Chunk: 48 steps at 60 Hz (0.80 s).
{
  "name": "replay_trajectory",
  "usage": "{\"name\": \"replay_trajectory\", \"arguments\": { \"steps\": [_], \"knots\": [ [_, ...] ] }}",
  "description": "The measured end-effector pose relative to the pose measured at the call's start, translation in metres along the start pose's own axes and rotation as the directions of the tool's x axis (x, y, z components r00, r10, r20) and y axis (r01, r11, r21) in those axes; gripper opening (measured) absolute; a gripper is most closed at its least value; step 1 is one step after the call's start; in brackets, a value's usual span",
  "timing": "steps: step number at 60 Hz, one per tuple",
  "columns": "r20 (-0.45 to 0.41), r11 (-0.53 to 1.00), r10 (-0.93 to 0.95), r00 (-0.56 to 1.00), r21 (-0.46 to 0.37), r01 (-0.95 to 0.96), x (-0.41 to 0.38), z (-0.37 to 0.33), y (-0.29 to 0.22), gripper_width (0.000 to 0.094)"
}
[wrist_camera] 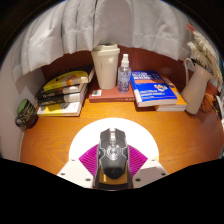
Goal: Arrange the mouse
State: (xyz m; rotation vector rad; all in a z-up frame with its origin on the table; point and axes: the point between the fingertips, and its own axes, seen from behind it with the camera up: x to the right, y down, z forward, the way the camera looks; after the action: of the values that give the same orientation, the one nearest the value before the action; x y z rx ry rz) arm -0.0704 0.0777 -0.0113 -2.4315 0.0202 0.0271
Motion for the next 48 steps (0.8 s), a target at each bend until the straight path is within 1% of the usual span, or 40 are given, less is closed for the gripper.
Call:
{"name": "replay_trajectory", "arguments": {
  "steps": [3,14,15,16,19,21,22,23,24,25,35,38,43,48],
  "knots": [
    [-0.008,1.000,-0.001,1.000,-0.002,0.001,0.001,0.000,0.001,0.0405],
    [-0.033,1.000,0.005,0.999,-0.014,-0.006,0.001,0.002,0.000,0.0521],
    [-0.034,1.000,0.009,0.999,-0.014,-0.010,0.001,0.002,0.000,0.0543],
    [-0.034,1.000,0.012,0.999,-0.016,-0.012,0.001,0.002,0.000,0.0586],
    [-0.016,1.000,0.010,1.000,-0.028,-0.011,-0.004,0.002,0.003,0.0757],
    [0.002,0.999,0.006,1.000,-0.037,-0.006,-0.008,-0.002,0.003,0.0851],
    [0.012,0.999,0.007,1.000,-0.034,-0.007,-0.011,-0.005,0.002,0.0868],
    [0.017,1.000,0.006,1.000,-0.028,-0.005,-0.011,-0.008,0.000,0.0869],
    [0.014,1.000,0.004,1.000,-0.019,-0.003,-0.010,-0.013,-0.002,0.0821],
    [0.010,1.000,0.001,1.000,-0.009,-0.001,-0.010,-0.018,-0.005,0.0872],
    [-0.054,0.998,0.003,0.999,0.069,0.001,-0.002,-0.104,-0.028,0.0871],
    [-0.051,0.996,0.015,0.999,0.089,-0.011,-0.005,-0.136,-0.033,0.0869],
    [-0.038,0.989,0.031,0.999,0.147,-0.025,-0.012,-0.193,-0.040,0.0867],
    [-0.032,0.983,0.041,0.999,0.181,-0.035,-0.016,-0.241,-0.036,0.0867]
  ]
}}
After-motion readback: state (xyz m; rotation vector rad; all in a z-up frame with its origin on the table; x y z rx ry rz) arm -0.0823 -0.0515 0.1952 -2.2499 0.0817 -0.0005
